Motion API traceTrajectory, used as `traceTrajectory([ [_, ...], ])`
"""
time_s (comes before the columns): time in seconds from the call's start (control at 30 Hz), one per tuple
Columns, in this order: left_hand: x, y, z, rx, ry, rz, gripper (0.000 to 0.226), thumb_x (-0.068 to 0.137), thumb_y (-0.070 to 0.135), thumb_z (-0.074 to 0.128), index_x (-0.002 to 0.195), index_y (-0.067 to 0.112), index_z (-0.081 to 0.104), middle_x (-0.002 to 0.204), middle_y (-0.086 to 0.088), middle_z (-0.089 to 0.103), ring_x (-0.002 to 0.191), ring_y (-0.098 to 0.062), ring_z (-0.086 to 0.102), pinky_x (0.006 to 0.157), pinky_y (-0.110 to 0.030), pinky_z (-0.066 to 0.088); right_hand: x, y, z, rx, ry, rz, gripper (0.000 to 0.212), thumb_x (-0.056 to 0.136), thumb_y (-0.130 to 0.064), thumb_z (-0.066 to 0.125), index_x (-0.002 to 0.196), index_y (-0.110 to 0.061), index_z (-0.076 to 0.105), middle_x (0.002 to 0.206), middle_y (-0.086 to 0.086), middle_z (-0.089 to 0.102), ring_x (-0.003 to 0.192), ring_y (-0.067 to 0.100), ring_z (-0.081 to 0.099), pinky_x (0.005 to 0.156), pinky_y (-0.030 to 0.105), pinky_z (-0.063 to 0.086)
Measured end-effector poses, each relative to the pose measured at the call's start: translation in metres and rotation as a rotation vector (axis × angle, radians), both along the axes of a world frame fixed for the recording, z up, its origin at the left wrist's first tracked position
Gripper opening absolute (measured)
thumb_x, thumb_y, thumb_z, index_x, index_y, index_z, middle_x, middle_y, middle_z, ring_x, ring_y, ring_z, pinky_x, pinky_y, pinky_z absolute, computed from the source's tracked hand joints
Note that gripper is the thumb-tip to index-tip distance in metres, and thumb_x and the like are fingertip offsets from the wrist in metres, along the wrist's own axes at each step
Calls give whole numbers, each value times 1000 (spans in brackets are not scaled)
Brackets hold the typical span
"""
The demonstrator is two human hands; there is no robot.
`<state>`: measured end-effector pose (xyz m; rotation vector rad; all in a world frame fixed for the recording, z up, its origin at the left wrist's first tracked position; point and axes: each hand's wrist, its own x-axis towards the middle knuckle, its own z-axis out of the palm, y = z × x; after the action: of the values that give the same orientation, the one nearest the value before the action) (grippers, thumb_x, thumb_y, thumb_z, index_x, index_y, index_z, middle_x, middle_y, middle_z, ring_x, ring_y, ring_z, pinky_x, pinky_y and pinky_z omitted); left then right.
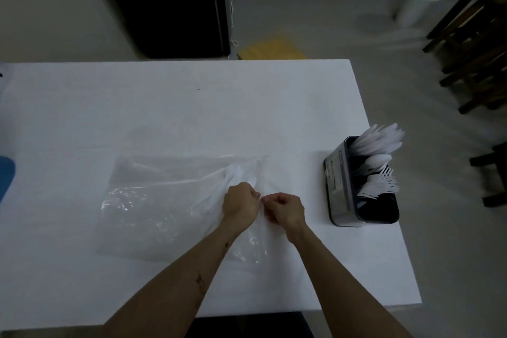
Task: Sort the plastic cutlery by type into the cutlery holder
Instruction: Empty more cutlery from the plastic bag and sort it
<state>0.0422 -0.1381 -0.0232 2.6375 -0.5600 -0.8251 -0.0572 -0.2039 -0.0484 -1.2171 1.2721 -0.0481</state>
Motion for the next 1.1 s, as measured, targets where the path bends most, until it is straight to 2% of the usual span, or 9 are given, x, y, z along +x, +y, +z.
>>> traceTrajectory([
  [0.2, 1, 2, -1, -25, -7, -17, 18, 92, 21, 53, 96, 13, 69, 104, -5, 71, 98, -24, 65, 78, -28, 48, -3, -4, 5, 70, -2, 87, 9, 83, -21, 75, 86, -13, 79, 78, 4, 75, 69, 12, 68, 62, 23, 54],
  [0.27, 0, 4, -2, -52, 17, -17, 16, 91, 16, 53, 98, 11, 67, 106, -5, 70, 100, -22, 64, 78, -26, 46, -3, -3, 3, -10, 48, 107, 7, 84, -17, 74, 81, -12, 78, 75, 6, 74, 66, 15, 68, 63, 25, 58],
  [0.43, -2, 12, 4, -166, 78, 29, 15, 92, 6, 50, 103, 4, 61, 108, -8, 68, 97, -22, 62, 74, -22, 42, 6, 7, -8, -276, 217, 211, 19, 83, -13, 63, 65, -18, 71, 64, 2, 72, 64, 20, 71, 69, 39, 62],
  [0.63, 13, 26, 25, -335, 157, 177, 27, 96, 13, 37, 105, 12, 63, 104, -2, 67, 91, -18, 59, 73, -22, 39, 6, 20, -13, -396, 256, 234, 6, 87, -21, 62, 88, -19, 67, 85, -2, 71, 74, 15, 66, 72, 33, 58],
  [0.73, 16, 39, 28, -475, 54, 292, 25, 99, 19, 35, 96, 8, 58, 94, -9, 64, 86, -25, 58, 71, -26, 37, 2, 24, -12, -437, 218, 209, 7, 86, -15, 60, 92, -17, 57, 83, 0, 66, 74, 19, 62, 67, 35, 55],
  [0.83, 21, 52, 25, -561, 21, 429, 36, 102, 30, 30, 96, 4, 54, 100, -14, 61, 93, -27, 55, 78, -32, 39, 1, 26, -10, -481, 211, 230, 12, 85, -11, 55, 89, -16, 45, 77, 2, 60, 68, 23, 58, 59, 35, 46],
  [0.93, 26, 62, 19, -520, 39, 296, 36, 101, 34, 33, 103, 6, 54, 108, -9, 55, 104, -23, 50, 89, -32, 38, -3, 30, -11, -616, 181, 340, 8, 89, -10, 52, 87, -17, 48, 82, -2, 56, 70, 20, 55, 63, 37, 49],
  [1.03, 25, 66, 17, -572, 71, 138, 26, 100, 27, 39, 112, 8, 52, 113, -4, 46, 104, -13, 46, 93, -22, 37, -11, 28, -13, -758, 129, 453, 12, 90, -14, 58, 99, -23, 56, 101, -5, 54, 83, 15, 58, 65, 35, 54],
  [1.1, 25, 66, 14, -564, 62, 87, 28, 100, 24, 39, 116, 3, 50, 121, -6, 41, 101, -9, 44, 88, -10, 32, -15, 24, -15, -896, 99, 541, 18, 88, -21, 65, 105, -23, 58, 107, -3, 53, 90, 15, 55, 63, 33, 55],
])
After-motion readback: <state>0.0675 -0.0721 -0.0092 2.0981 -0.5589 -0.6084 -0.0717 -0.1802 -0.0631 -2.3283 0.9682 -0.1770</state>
